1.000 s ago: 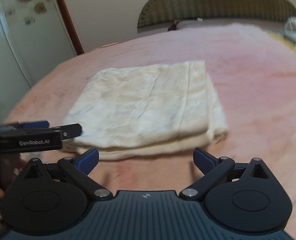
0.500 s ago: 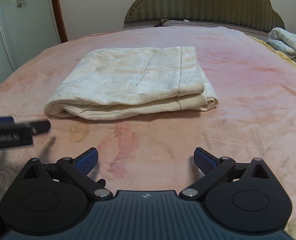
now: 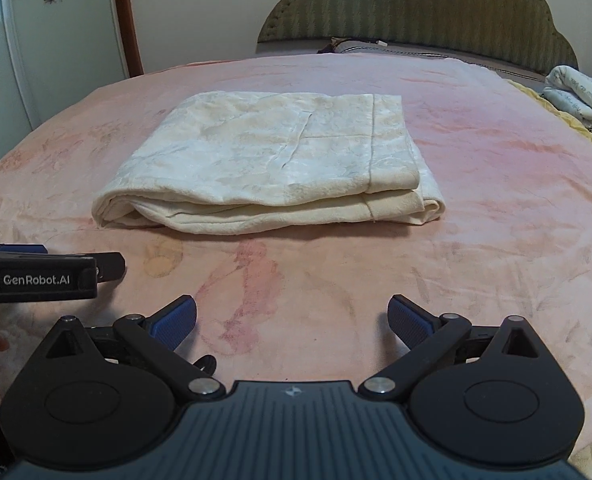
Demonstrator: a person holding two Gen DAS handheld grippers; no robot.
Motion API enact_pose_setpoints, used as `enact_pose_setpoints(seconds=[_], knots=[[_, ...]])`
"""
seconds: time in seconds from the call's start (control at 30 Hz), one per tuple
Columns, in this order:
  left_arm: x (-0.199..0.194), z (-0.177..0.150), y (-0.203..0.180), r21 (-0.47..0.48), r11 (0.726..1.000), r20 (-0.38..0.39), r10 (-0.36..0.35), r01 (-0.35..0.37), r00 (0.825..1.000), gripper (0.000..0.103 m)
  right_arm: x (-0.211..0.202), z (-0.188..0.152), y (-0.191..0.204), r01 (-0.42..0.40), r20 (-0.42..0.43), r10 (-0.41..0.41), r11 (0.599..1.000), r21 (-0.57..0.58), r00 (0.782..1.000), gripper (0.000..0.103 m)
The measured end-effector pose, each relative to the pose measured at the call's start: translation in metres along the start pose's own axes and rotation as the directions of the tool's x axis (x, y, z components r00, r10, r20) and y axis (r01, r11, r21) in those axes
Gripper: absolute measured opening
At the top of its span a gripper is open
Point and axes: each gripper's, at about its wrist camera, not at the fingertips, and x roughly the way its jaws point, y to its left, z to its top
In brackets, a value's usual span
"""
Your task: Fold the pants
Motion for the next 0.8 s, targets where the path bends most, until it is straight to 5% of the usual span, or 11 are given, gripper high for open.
enact_pose_setpoints(seconds=[0.8], knots=[[0.0079, -0.0006, -0.0074, 0.050, 0.999, -0.044, 0.000, 0.002, 0.999, 0.103, 0.0024, -0.0016, 0.0006, -0.010, -0.017, 0.010, 1.000, -0.010, 1.000, 0.103]])
